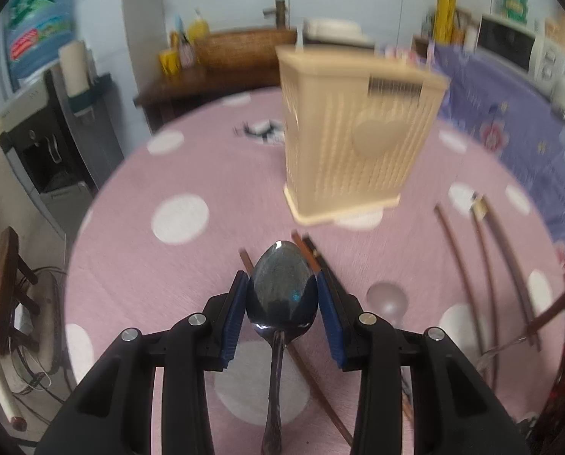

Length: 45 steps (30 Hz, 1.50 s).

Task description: Organize utensils

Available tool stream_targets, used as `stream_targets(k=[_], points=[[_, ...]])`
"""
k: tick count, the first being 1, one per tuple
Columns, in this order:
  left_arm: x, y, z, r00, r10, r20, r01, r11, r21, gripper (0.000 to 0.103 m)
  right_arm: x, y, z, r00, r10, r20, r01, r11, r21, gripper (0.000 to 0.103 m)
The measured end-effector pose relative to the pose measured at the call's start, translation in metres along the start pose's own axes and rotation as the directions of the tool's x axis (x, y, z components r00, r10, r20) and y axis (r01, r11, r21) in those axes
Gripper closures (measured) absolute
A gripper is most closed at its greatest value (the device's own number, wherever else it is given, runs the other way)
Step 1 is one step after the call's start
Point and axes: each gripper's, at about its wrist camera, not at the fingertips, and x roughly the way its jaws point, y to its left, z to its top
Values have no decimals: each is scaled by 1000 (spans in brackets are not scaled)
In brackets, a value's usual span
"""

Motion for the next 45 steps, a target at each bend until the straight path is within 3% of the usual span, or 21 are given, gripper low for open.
stream_targets(k=[6,15,21,25,28,31,35,40,43,45], points=[[-51,12,-3,984,-8,180,20,998,-66,65,2,-1,1,1000,-3,-4,3,1000,3,87],[-60,19,-19,966,6,257,30,991,-132,66,1,2,1,1000,-12,-8,12,1000,-4,87],[-62,16,-10,956,-37,291,78,988,-131,66,3,4,6,1000,-6,-3,6,1000,-6,87],[-72,13,9,932,-66,355,113,987,-113,66,0,4,22,1000,0,22,0,1000,-7,87],[-84,10,37,902,-91,423,141,986,-86,66,-2,3,48,998,0,58,1,1000,-18,87],[-99,1,80,858,-130,498,175,984,-45,66,-4,4,85,993,-12,116,17,999,-42,87],[-97,-5,134,826,-130,549,191,980,-55,66,-4,2,143,976,-42,215,53,998,-47,87],[-65,-6,179,819,-145,555,255,958,-127,66,19,-6,200,949,-119,291,133,991,-27,87],[-44,-7,184,827,-144,543,267,951,-154,66,43,-13,212,946,-152,287,160,987,-5,87],[-26,-7,177,846,-145,514,268,947,-175,66,62,-20,208,949,-176,262,179,984,12,87]])
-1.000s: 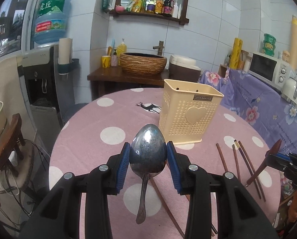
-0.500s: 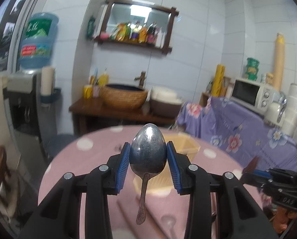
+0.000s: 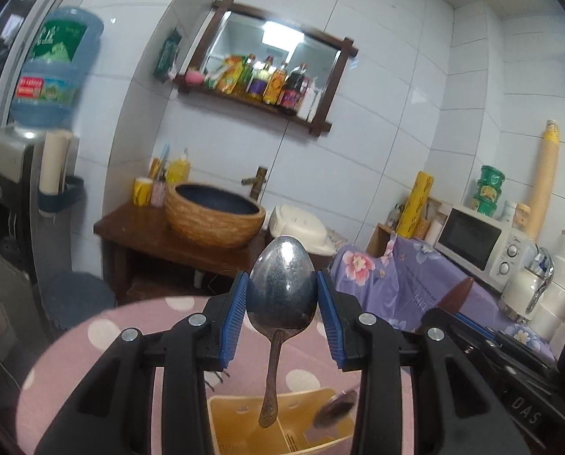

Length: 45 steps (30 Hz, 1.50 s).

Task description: Organize utensils

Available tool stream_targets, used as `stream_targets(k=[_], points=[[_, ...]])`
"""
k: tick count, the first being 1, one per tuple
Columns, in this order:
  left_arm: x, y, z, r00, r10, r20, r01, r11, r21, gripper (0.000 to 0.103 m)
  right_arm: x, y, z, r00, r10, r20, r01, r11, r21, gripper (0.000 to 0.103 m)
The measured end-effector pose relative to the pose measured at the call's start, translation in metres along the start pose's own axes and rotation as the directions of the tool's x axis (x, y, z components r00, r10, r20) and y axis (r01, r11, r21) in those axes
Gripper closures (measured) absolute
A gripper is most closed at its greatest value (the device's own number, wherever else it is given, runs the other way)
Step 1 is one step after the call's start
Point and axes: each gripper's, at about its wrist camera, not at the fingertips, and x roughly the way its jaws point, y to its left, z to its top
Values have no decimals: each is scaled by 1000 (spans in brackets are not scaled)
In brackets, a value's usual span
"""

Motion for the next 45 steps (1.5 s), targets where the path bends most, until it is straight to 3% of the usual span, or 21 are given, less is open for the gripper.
stream_targets(k=[10,18,26,30,32,36,40,42,45], points=[[9,12,-67,995,42,-92,-40,999,28,66,35,-4,-64,992,-31,-126,30,999,-13,87],[11,18,-87,988,51,-147,-45,998,44,66,43,-2,-93,983,-36,-179,31,999,-29,87],[2,15,-87,988,56,-142,-48,997,61,64,35,-4,-96,988,-36,-148,31,999,-34,85],[-22,13,-86,989,85,-117,-78,995,66,34,9,-3,-95,992,-39,-116,34,999,-41,60],[-35,13,-89,986,104,-128,-96,993,69,28,-8,-2,-99,993,-60,-104,54,997,-54,56],[-58,19,-108,960,189,-207,-169,979,112,23,-30,-4,-118,980,-81,-182,73,996,-53,56],[-79,39,-142,925,230,-303,-210,973,97,23,-49,-11,-156,951,-155,-267,140,987,-72,56],[-87,49,-161,902,262,-344,-237,965,113,24,-54,-16,-177,932,-179,-315,170,984,-56,56],[-91,64,-188,855,298,-423,-284,954,97,36,-60,-25,-204,913,-143,-382,164,986,21,56]])
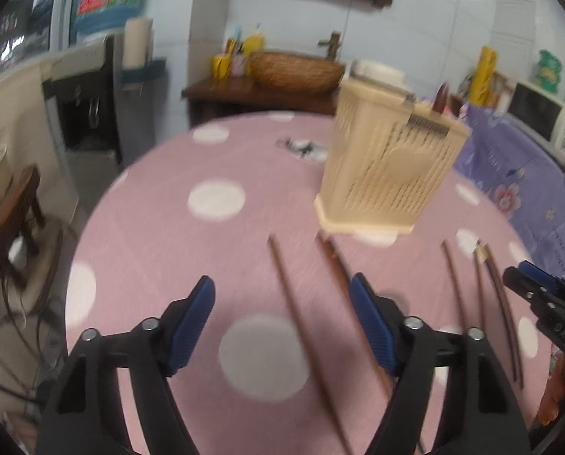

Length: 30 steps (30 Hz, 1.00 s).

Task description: Organize utensils

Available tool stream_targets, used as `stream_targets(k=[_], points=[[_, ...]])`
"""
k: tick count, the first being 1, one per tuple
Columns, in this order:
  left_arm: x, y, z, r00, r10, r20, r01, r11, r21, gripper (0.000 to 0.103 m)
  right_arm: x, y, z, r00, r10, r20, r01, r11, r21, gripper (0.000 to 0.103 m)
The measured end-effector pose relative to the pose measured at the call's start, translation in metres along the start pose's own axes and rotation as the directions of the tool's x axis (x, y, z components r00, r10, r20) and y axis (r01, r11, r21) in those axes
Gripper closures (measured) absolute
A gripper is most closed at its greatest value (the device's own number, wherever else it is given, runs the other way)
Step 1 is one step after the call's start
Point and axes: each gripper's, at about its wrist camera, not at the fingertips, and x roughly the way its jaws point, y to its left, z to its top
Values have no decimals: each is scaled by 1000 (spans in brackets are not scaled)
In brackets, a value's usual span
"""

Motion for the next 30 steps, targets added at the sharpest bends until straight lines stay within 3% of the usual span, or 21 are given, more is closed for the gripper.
stream_targets(k=[2,6,13,17,22,30], points=[[6,5,-12,998,-29,-52,28,999,-27,39,6,-3,-14,999,11,-41,-10,1000,30,57],[10,4,-20,997,-21,-69,20,1000,-16,43,22,1,-25,993,42,-106,-38,998,41,61],[29,-7,-5,994,17,-105,-11,998,60,45,57,6,-8,982,-7,-190,16,999,48,62],[46,-12,7,991,33,-130,-24,997,71,47,70,7,3,978,-48,-203,59,997,45,67],[63,-19,11,986,68,-155,-56,995,82,57,86,3,8,970,-87,-225,104,992,64,77],[71,-18,13,983,88,-162,-82,996,48,57,105,-3,14,966,-71,-249,101,989,111,83]])
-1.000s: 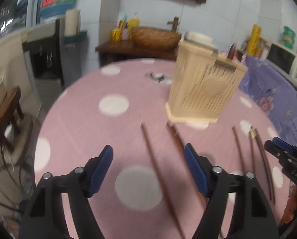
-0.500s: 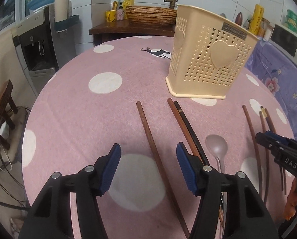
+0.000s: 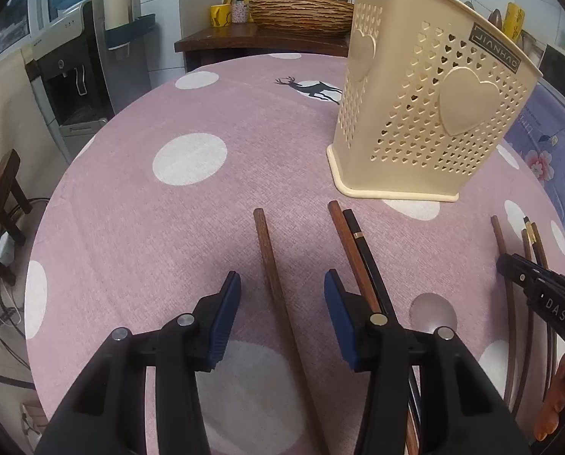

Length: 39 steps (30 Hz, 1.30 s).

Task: Organize utensils
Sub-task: 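Grasp a wooden chopstick with the right tool while the left tool grasps another chopstick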

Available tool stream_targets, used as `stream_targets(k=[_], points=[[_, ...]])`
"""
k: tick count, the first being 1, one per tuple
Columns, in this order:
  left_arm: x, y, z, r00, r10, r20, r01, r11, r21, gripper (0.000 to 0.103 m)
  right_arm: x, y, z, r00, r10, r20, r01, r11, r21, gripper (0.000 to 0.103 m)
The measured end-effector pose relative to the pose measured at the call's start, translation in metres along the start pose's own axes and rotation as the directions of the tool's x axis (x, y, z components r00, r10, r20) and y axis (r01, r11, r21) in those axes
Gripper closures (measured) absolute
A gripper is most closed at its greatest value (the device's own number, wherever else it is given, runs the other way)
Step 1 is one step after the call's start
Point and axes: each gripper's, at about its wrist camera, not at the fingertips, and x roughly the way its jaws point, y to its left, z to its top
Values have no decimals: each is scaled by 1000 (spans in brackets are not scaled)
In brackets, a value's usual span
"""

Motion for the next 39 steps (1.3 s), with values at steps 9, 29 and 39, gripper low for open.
stream_targets(k=[9,29,39], points=[[8,-3,11,999,34,5,-34,999,15,74,10,0,16,1000,-18,13,18,999,31,93],[9,-7,10,998,53,25,-54,998,27,94,13,-1,19,999,-10,32,8,998,57,94],[-10,5,10,997,-29,72,32,999,-35,95,-13,-8,17,992,75,102,-84,993,88,95]])
